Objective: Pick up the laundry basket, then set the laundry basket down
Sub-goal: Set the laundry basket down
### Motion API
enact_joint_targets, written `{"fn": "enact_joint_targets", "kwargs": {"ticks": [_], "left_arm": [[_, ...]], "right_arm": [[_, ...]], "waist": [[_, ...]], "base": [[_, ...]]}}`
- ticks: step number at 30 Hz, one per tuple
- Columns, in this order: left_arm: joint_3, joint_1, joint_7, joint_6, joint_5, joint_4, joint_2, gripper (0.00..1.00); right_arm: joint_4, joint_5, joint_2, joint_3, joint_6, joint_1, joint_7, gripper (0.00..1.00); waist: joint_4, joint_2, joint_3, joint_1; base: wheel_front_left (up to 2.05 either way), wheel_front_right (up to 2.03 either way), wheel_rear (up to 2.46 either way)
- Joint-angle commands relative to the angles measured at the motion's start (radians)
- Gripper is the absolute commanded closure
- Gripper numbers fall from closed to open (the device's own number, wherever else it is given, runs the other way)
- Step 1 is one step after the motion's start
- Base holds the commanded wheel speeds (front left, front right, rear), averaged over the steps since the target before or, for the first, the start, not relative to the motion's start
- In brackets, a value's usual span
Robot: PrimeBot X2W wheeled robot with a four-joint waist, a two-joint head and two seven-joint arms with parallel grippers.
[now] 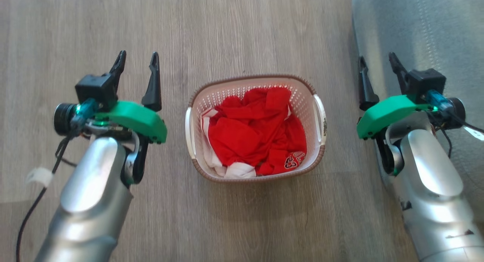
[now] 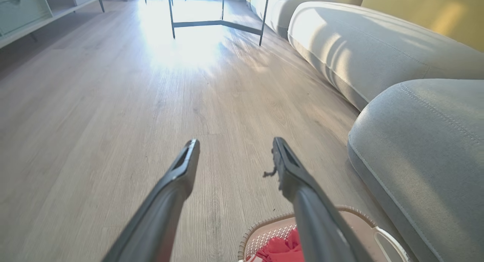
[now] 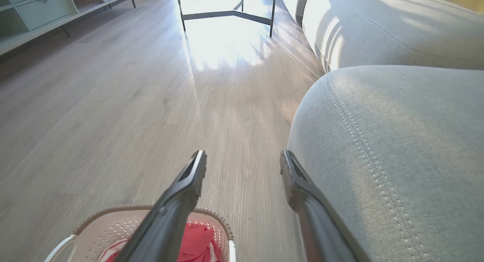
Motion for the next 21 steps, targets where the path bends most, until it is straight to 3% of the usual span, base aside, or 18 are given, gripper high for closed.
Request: {"fn": "enact_joint_targets", "kwargs": {"ticks": [1, 10, 21], "left_arm": [[0.057, 0.015, -0.008, 0.007, 0.03, -0.07, 0.021, 0.0], [0.105, 0.149, -0.008, 0.027, 0.095, -0.223, 0.029, 0.0], [0.104, 0.329, 0.009, 0.087, 0.116, -0.378, 0.059, 0.0]], "right_arm": [[-0.062, -0.003, 0.015, 0.01, -0.006, 0.024, -0.011, 0.0], [-0.179, -0.01, 0.015, 0.003, -0.006, 0.094, -0.011, 0.0], [-0.272, -0.032, 0.015, 0.0, -0.006, 0.23, -0.011, 0.0]], "waist": [[0.0, -0.0001, -0.03, 0.0001], [-0.001, -0.0001, -0.105, 0.0001], [-0.008, -0.0001, -0.187, 0.0001]], "base": [[0.0, 0.0, 0.0], [0.0, 0.0, 0.0], [0.0, 0.0, 0.0]]}}
